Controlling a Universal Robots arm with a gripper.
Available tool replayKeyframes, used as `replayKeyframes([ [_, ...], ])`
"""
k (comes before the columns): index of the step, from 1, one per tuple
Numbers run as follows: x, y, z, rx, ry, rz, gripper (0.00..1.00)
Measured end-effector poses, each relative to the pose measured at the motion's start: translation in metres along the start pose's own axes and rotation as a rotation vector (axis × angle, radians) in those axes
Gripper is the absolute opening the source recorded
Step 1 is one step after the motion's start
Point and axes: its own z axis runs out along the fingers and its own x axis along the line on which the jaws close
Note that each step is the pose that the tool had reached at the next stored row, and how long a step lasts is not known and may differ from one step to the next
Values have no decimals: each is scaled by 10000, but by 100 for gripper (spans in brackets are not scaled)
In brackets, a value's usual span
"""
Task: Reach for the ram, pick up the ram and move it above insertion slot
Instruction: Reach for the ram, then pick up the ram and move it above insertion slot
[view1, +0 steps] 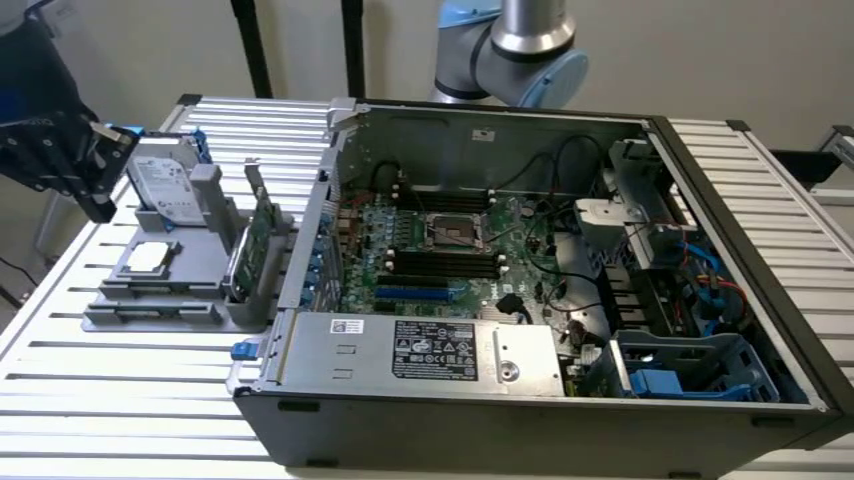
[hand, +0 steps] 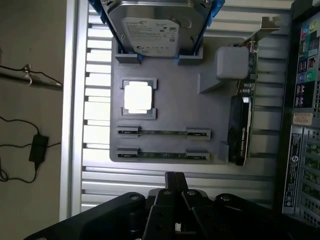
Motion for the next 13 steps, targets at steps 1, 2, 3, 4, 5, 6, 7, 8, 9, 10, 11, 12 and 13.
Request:
replayKeyframes([
  [1, -17, -4, -1, -1, 9, -7, 11],
  [2, -34, -8, -1, -1, 19, -15, 11],
  [3, -42, -9, -1, -1, 21, -54, 11],
  [4, -43, -9, 1, -3, 23, -156, 11],
  [5, -43, -9, 0, -2, 31, -328, 11],
  [6, -43, -10, 1, -2, 36, -524, 11],
  [7, -44, -10, 1, 0, 42, -707, 11],
  [8, -44, -10, 2, -1, 47, -886, 11],
  [9, -44, -10, 3, 0, 52, -1066, 11],
  [10, -44, -10, 3, 0, 57, -1246, 11],
  [11, -44, -10, 4, 1, 63, -1425, 11],
  [12, -44, -10, 5, 1, 67, -1606, 11],
  [13, -44, -10, 6, 2, 72, -1784, 11],
])
